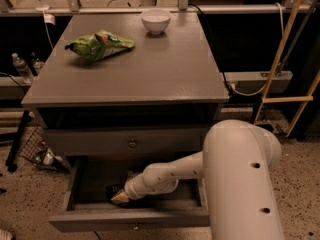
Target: Pick rxbar blueberry from middle drawer and place on counter
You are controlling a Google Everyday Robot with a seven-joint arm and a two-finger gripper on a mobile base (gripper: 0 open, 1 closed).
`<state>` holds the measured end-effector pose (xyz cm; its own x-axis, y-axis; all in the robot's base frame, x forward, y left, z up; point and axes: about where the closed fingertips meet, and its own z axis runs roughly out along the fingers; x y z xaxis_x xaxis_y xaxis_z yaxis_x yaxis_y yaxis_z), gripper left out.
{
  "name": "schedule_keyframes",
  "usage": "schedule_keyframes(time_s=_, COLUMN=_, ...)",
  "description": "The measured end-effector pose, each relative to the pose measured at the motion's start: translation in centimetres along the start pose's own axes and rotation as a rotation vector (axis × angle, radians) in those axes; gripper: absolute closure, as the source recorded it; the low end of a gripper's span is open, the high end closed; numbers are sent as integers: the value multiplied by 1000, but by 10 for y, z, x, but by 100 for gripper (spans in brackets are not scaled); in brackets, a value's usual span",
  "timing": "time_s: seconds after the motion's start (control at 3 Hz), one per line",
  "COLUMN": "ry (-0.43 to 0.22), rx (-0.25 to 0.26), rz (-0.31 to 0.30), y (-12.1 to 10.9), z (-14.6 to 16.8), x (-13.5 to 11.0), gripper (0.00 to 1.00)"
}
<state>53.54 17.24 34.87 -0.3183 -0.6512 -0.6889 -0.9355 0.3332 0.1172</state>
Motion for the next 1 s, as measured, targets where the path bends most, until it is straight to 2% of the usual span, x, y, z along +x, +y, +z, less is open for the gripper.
schedule_keyframes(time_s=0.67, ry=0, rx=0, rz=0, y=0, z=-2, x=-2, gripper=92)
schedule_keyframes(time_s=1.0, ry=0, rx=0, rz=0, y=0, z=-3, x=-3, gripper=100)
